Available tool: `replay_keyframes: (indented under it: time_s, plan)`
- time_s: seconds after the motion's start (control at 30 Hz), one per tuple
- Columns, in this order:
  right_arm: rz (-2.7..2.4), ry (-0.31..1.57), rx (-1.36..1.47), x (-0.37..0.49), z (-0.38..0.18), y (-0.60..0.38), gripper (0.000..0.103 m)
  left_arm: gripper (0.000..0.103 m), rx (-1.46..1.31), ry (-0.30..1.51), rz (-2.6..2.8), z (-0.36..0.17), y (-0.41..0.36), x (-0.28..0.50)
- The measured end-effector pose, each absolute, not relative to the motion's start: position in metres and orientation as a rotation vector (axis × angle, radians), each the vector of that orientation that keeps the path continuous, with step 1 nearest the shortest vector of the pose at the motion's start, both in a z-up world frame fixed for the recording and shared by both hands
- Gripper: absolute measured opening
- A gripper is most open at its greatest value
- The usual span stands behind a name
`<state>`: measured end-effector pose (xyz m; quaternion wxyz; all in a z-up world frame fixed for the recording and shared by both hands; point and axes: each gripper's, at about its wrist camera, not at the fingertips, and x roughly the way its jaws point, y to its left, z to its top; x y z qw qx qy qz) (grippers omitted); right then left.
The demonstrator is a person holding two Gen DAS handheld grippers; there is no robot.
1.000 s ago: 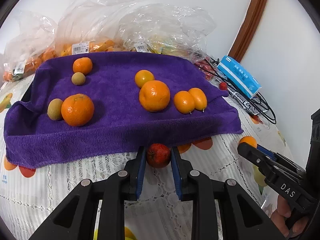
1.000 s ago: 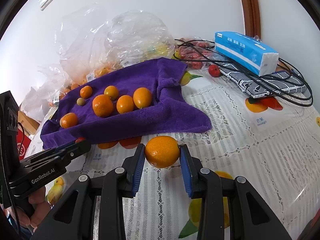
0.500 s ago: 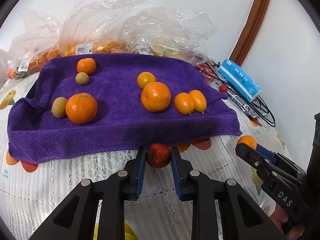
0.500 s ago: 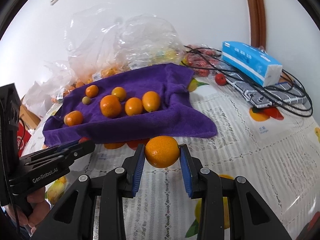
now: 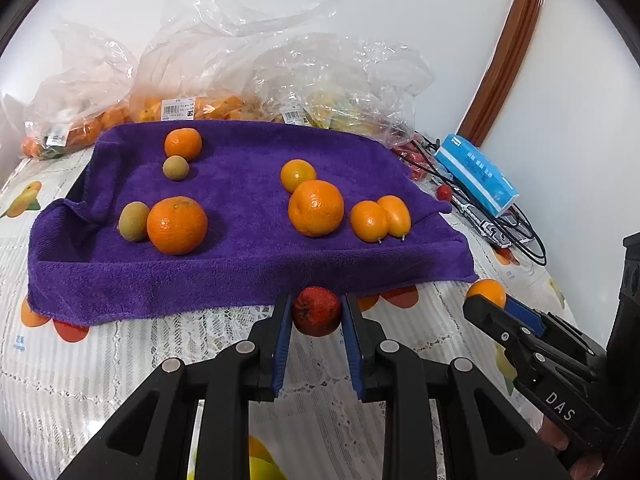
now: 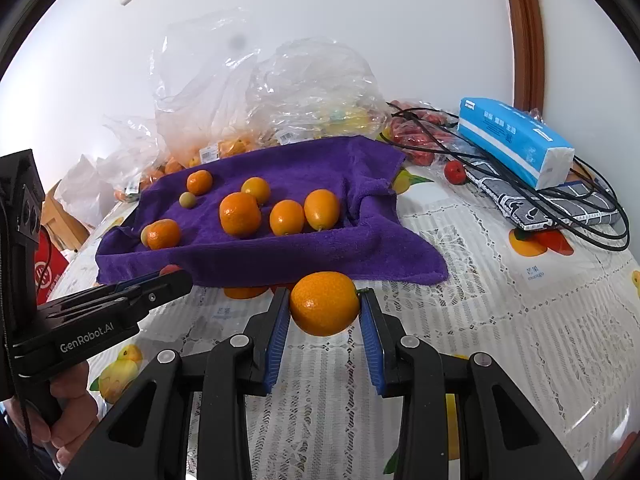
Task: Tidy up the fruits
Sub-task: 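Carry the orange and red fruit over the purple towel with both tools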
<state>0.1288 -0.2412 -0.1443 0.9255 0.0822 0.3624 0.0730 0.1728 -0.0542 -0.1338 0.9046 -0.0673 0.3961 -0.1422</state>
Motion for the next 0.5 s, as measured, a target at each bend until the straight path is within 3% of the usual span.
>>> replay_keyframes:
  time_s: [0.5]
  plan:
    - [0.154,0.684,0.178,0.119,-0.136,-0.239,0.035,0.024,-0.138,0.759,-0.251,-0.125,-0.043,0.158]
